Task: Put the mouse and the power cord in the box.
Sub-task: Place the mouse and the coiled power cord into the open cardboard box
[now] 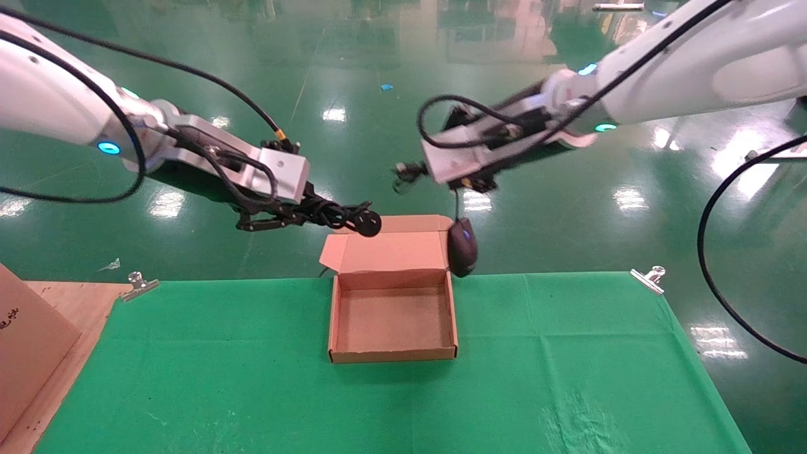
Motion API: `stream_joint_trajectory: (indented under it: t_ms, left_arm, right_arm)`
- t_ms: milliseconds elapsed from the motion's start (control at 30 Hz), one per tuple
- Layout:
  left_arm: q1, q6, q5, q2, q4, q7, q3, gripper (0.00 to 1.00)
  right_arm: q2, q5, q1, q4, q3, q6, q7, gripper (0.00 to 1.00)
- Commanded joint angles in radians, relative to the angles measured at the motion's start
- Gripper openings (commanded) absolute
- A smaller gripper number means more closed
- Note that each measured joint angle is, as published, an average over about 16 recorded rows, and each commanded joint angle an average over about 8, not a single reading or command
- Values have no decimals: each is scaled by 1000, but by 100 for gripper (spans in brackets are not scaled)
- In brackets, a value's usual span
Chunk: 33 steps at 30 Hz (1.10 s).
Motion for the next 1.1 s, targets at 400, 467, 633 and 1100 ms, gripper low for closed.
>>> stream_joint_trajectory:
  t_ms: [400,467,633,1100]
  left_arm:
    - [93,-231,-84,58,69,86,-60,0]
    - [143,-322,-103,70,66,90,-72,0]
    - [281,-581,-138,94,1,32,-80,0]
    - [532,-790,-96,100,-274,-266,225,0]
  right_arm:
    - [6,56,-20,95,-98,87,88,0]
    - [8,62,-12,88,-109,83,92,0]
    - [13,76,1,59,-132,59,94,0]
    - [23,110,-16,-39,-163,-47,38,0]
